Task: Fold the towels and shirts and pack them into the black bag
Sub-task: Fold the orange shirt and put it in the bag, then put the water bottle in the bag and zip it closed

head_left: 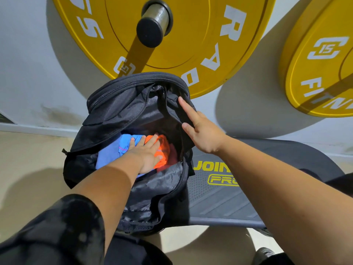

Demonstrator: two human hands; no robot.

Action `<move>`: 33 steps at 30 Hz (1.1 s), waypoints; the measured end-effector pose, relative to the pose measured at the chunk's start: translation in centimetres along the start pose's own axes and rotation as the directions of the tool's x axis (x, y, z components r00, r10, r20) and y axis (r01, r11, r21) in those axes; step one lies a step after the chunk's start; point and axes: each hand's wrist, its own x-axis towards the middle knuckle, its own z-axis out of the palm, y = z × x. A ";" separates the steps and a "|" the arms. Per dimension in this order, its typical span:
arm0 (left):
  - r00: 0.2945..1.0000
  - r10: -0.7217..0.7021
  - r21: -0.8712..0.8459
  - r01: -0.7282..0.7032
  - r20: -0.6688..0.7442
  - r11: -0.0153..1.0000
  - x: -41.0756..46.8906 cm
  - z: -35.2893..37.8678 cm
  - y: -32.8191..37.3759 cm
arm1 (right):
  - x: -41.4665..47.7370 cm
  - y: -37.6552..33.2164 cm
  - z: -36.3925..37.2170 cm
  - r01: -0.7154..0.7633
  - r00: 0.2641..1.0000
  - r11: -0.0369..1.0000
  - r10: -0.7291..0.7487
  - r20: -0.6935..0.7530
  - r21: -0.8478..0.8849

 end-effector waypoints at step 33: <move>0.833 0.325 -0.166 -0.434 -0.449 0.885 -5.5 -10.0 29.3 | -23.4 16.6 -14.8 -0.563 0.811 0.730 0.398 -0.430 -0.387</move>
